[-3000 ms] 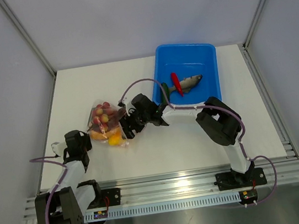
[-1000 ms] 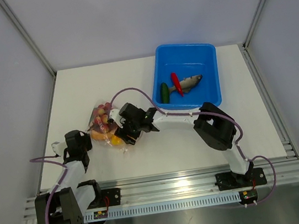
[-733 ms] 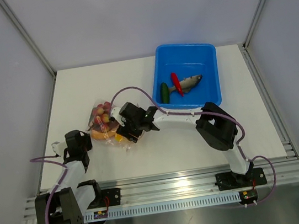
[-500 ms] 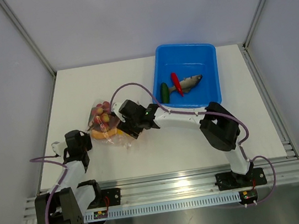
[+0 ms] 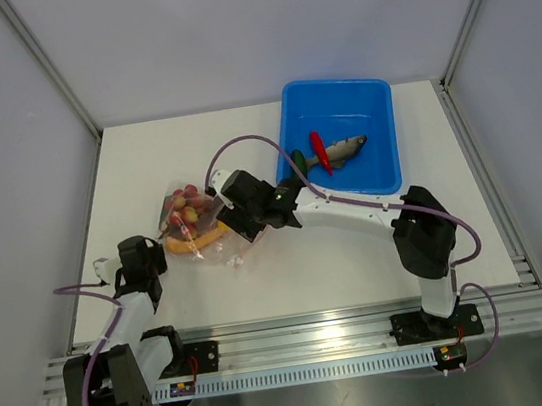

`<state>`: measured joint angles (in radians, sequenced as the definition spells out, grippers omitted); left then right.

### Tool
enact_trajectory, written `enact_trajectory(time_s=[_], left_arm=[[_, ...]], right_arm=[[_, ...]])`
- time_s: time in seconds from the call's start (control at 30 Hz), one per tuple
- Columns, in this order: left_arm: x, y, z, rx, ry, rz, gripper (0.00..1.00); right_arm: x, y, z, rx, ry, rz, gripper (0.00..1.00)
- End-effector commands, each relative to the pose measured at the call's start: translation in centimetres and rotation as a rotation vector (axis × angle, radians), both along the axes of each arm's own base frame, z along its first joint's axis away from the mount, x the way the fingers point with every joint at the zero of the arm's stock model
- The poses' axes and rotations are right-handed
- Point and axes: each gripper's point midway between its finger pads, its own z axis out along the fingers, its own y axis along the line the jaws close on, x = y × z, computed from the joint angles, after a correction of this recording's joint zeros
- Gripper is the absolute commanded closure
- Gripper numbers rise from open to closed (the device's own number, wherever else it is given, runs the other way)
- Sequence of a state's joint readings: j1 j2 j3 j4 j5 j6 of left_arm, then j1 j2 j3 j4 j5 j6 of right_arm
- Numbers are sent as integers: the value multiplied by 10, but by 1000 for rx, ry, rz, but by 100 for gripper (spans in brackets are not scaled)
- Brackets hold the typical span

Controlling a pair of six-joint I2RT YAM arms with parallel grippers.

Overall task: Open the zip-top bag and remove the fake food
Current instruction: Pick up the fake vegetable at the center of the board.

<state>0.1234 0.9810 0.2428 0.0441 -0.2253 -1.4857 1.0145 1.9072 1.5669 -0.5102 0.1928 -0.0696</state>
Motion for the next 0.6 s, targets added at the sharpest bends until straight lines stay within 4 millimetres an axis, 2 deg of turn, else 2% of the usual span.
enact_trajectory(time_s=[0.0, 0.33, 0.57], left_arm=[[7, 6, 16, 26, -34, 21, 100], [7, 6, 17, 25, -34, 27, 100], [7, 6, 17, 21, -32, 27, 100]], right_arm=[[-1, -4, 51, 89, -50, -36, 64], [13, -48, 81, 90, -139, -182, 64], [36, -90, 99, 181, -145, -352, 65]])
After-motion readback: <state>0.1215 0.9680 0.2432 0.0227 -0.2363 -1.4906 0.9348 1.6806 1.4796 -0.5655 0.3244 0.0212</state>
